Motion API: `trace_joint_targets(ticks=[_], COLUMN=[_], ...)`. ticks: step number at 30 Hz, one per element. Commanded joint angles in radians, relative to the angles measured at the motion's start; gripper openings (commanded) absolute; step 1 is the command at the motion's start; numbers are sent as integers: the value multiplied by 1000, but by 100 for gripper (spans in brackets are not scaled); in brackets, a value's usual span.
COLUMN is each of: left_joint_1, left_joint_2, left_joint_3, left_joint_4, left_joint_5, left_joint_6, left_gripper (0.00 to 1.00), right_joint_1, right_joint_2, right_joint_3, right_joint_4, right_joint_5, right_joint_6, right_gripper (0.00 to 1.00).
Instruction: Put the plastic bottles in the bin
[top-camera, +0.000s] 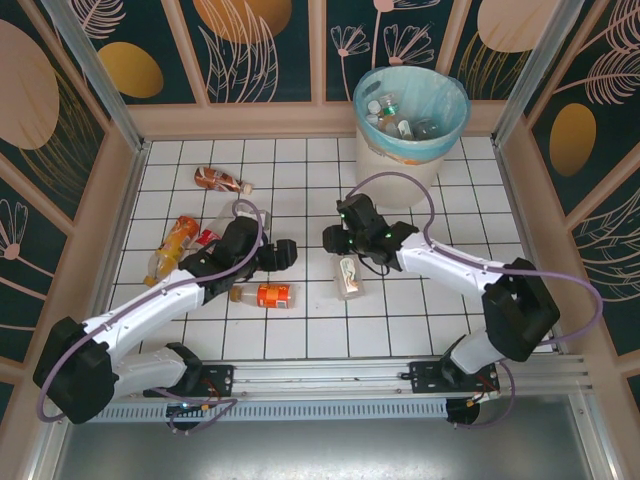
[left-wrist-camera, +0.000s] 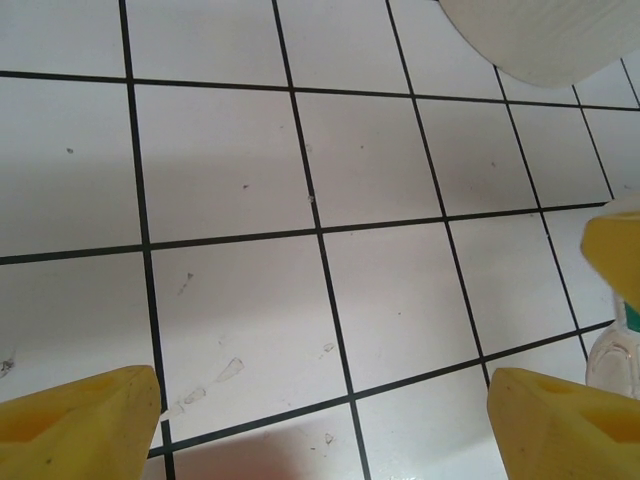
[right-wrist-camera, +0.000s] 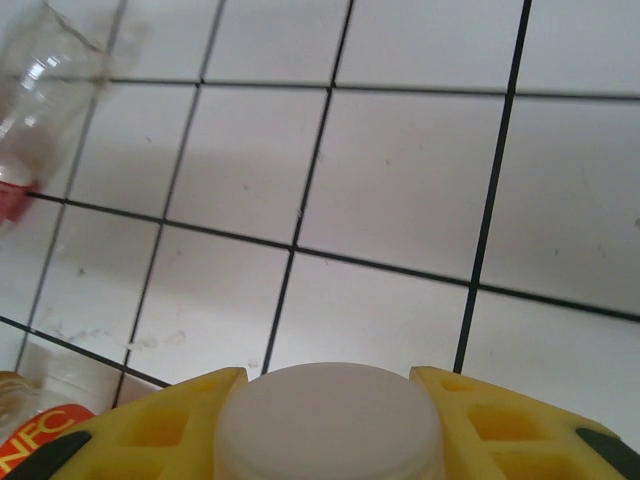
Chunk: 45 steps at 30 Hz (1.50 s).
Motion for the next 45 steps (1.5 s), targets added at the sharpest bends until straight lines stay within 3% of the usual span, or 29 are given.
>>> trace_joint_targets(ticks=[1, 11, 24, 36, 45], left_joint_1=[-3, -2, -4, -3, -3], left_joint_2=[-6, 7, 137, 286, 334], left_joint_3=[59, 157, 409, 593, 649], left_joint_4=[3, -11, -18, -67, -45], left_joint_5=[-1, 0, 66, 81, 101], left_joint_6=[-16, -58, -49, -24, -45], left_gripper=[85, 84, 83, 81, 79], right_joint_1=[-3, -11, -106, -189, -203], right_joint_2=[-72, -231, -211, -195, -186], right_joint_3=[-9, 46, 362, 391, 428], right_joint_4=[90, 312, 402, 449, 381], right_joint_5=[51, 137, 209, 144, 67], right_joint_6=[-72, -341, -570, -586, -558], right_gripper=[26, 25, 26, 27, 26])
